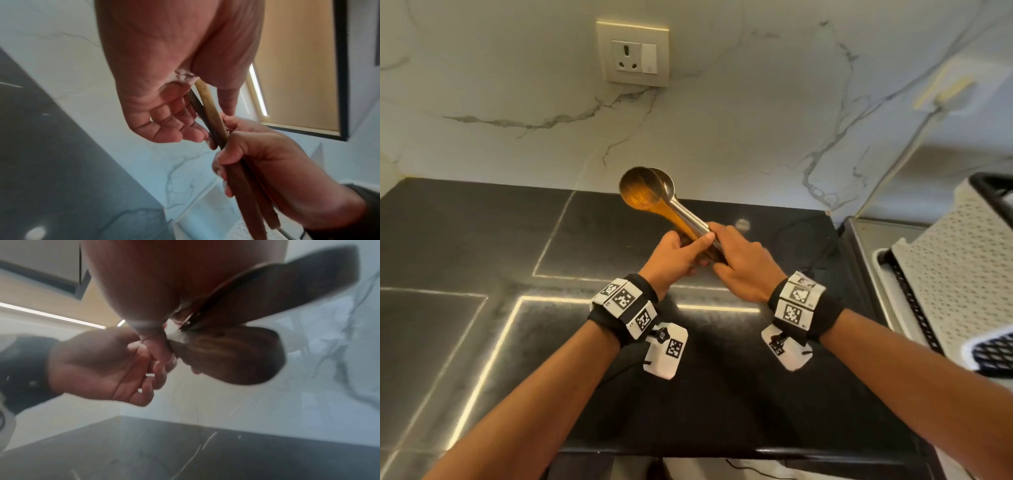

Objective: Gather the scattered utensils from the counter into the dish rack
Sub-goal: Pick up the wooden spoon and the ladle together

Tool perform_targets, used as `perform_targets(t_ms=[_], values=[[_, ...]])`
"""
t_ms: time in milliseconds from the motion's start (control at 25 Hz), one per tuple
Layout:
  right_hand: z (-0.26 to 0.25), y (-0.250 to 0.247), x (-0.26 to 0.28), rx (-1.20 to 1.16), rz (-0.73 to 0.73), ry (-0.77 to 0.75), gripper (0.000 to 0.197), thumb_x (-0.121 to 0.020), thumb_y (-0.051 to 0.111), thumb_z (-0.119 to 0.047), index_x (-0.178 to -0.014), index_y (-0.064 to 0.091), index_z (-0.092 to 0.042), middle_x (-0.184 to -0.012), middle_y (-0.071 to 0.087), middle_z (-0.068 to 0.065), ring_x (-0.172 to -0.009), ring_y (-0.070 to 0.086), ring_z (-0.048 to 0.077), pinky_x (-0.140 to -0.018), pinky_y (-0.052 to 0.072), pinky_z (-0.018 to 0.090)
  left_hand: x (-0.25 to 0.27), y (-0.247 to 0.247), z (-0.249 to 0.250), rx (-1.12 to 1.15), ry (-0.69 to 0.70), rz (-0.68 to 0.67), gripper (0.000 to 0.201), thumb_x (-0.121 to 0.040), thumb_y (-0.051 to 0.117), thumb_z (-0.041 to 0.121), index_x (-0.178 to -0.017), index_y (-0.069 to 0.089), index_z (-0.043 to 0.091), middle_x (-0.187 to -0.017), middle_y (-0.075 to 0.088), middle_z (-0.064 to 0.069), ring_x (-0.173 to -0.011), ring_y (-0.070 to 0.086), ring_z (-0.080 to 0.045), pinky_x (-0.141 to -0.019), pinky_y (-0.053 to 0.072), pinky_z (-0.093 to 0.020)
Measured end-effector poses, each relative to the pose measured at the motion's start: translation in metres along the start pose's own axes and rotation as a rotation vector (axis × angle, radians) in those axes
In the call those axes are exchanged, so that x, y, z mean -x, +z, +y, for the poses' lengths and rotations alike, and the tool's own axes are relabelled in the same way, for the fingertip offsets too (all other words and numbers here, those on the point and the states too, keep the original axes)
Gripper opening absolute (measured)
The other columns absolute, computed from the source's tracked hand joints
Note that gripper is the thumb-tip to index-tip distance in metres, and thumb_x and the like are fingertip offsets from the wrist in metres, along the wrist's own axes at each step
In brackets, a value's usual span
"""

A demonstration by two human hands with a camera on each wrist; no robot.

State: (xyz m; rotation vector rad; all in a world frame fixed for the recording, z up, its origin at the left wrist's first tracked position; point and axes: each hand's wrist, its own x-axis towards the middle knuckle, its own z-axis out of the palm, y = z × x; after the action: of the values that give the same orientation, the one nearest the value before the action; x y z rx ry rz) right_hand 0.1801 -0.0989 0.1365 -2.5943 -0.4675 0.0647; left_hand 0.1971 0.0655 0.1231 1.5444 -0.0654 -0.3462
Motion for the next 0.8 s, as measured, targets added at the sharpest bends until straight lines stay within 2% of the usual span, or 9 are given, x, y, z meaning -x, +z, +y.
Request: perform_targets(t_ms=[120, 240, 320, 440, 520, 600, 680, 720, 800], values=[[0.025, -0.074, 0.033, 0.107, 0.047, 0.018, 0.055, -0.087, 0.048, -0.032, -0.14, 0.033, -0.031, -0.123, 0.056, 0.003, -0.094, 0.064, 0.031, -0.083, 0.052, 0.049, 0.0, 0.058, 0.034, -0.019, 0.097, -0.102, 0.044, -0.09, 0.066, 0.039, -0.123, 0.057, 0.012, -0.099, 0.073, -0.005, -0.083, 0.067, -0.014, -0.07, 0.051, -0.029], [0.057, -0.156, 0.081, 0.266, 0.093, 0.075, 0.063, -0.081, 0.046, -0.036, -0.142, 0.034, -0.031, -0.131, 0.056, 0.003, -0.103, 0.062, 0.031, -0.086, 0.049, 0.044, 0.003, 0.129, 0.062, -0.152, 0.173, -0.193, 0.042, -0.086, 0.066, 0.05, -0.118, 0.057, 0.024, -0.102, 0.073, 0.0, -0.094, 0.069, -0.012, -0.074, 0.051, -0.031], [0.088, -0.217, 0.121, 0.351, 0.123, 0.124, 0.068, -0.076, 0.047, -0.036, -0.144, 0.035, -0.029, -0.135, 0.055, 0.003, -0.109, 0.06, 0.031, -0.089, 0.047, 0.042, 0.005, 0.184, 0.076, -0.254, 0.211, -0.252, 0.039, -0.085, 0.066, 0.051, -0.115, 0.057, 0.026, -0.103, 0.072, 0.002, -0.099, 0.068, -0.013, -0.076, 0.053, -0.031], [0.143, -0.304, 0.184, 0.424, 0.144, 0.221, 0.065, -0.079, 0.054, -0.034, -0.141, 0.038, -0.029, -0.129, 0.059, 0.004, -0.103, 0.06, 0.028, -0.086, 0.045, 0.038, 0.005, 0.266, 0.091, -0.327, 0.248, -0.315, 0.044, -0.083, 0.07, 0.05, -0.117, 0.055, 0.026, -0.111, 0.068, -0.001, -0.101, 0.067, -0.015, -0.072, 0.05, -0.027], [0.186, -0.351, 0.223, 0.453, 0.142, 0.292, 0.062, -0.078, 0.051, -0.038, -0.139, 0.04, -0.03, -0.121, 0.061, 0.002, -0.094, 0.061, 0.026, -0.083, 0.047, 0.04, 0.002, 0.311, 0.097, -0.344, 0.235, -0.324, 0.048, -0.084, 0.071, 0.046, -0.122, 0.051, 0.024, -0.119, 0.063, -0.005, -0.103, 0.065, -0.017, -0.071, 0.049, -0.026], [0.235, -0.393, 0.265, 0.494, 0.155, 0.378, 0.059, -0.08, 0.05, -0.038, -0.138, 0.042, -0.027, -0.116, 0.062, 0.005, -0.09, 0.06, 0.027, -0.081, 0.047, 0.04, 0.001, 0.357, 0.103, -0.346, 0.202, -0.321, 0.054, -0.086, 0.071, 0.038, -0.131, 0.046, 0.021, -0.126, 0.056, -0.006, -0.107, 0.061, -0.018, -0.079, 0.052, -0.03], [0.285, -0.427, 0.3, 0.5, 0.172, 0.483, 0.051, -0.086, 0.056, -0.028, -0.136, 0.044, -0.023, -0.114, 0.064, 0.012, -0.09, 0.06, 0.031, -0.084, 0.049, 0.045, -0.005, 0.39, 0.105, -0.334, 0.149, -0.294, 0.06, -0.087, 0.07, 0.034, -0.137, 0.041, 0.019, -0.13, 0.051, -0.008, -0.108, 0.059, -0.02, -0.09, 0.053, -0.038], [0.306, -0.44, 0.314, 0.507, 0.18, 0.541, 0.05, -0.086, 0.058, -0.024, -0.134, 0.046, -0.021, -0.112, 0.064, 0.015, -0.089, 0.059, 0.031, -0.086, 0.049, 0.047, -0.01, 0.401, 0.105, -0.32, 0.115, -0.279, 0.063, -0.087, 0.07, 0.033, -0.139, 0.039, 0.019, -0.133, 0.049, -0.009, -0.107, 0.059, -0.02, -0.091, 0.053, -0.041], [0.341, -0.462, 0.338, 0.532, 0.171, 0.632, 0.054, -0.076, 0.055, -0.032, -0.129, 0.051, -0.021, -0.105, 0.065, 0.015, -0.087, 0.056, 0.031, -0.086, 0.048, 0.046, -0.021, 0.416, 0.103, -0.268, 0.02, -0.255, 0.069, -0.087, 0.071, 0.033, -0.144, 0.034, 0.021, -0.14, 0.048, -0.011, -0.117, 0.057, -0.026, -0.095, 0.052, -0.049]])
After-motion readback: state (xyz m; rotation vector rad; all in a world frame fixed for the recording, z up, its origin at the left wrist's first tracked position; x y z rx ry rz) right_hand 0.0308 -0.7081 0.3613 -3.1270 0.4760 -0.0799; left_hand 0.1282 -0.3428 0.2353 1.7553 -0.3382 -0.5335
